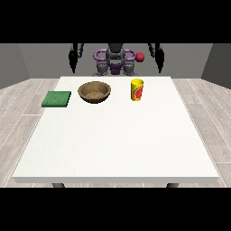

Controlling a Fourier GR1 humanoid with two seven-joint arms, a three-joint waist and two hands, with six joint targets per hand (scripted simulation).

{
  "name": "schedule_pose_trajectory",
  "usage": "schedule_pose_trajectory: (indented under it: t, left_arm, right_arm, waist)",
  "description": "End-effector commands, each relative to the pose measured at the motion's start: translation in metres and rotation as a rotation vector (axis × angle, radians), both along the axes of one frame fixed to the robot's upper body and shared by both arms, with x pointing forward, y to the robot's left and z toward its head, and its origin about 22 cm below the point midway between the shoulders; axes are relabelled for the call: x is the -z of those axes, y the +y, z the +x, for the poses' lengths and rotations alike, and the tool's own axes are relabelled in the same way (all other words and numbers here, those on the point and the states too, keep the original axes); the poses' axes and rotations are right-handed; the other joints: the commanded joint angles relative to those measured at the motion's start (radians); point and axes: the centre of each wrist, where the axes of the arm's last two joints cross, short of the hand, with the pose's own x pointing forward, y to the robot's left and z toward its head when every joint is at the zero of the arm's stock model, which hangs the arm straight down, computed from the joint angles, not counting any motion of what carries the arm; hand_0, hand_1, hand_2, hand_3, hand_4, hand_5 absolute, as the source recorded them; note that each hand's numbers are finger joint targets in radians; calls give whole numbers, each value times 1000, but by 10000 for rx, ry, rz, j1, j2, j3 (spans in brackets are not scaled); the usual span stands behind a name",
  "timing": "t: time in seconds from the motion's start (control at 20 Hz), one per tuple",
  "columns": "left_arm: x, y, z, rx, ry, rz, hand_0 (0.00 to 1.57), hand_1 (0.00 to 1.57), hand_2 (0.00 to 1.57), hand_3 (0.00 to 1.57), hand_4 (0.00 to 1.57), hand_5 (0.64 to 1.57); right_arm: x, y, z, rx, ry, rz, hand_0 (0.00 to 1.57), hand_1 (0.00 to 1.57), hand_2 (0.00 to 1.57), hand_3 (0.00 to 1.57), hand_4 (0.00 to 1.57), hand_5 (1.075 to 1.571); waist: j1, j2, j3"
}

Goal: Pick the cup and pour the ball into the bowl, then pick the bowl and place it on the pad

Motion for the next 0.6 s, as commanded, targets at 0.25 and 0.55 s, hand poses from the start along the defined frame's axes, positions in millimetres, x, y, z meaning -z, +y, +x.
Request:
schedule_pose_trajectory:
  t: [0.25,0.55]
  left_arm:
    - [-41,11,5,179,-501,575,0,0,0,0,0,1570]
    - [-71,-44,47,649,-2133,-3054,0,0,0,0,0,1569]
  right_arm:
    - [-35,-9,3,-51,-224,-408,0,0,327,492,846,1565]
    - [-80,116,13,-613,-1679,2012,0,0,254,407,842,1568]
  waist:
    - [-19,-2983,-121]
    - [-72,-1578,-174]
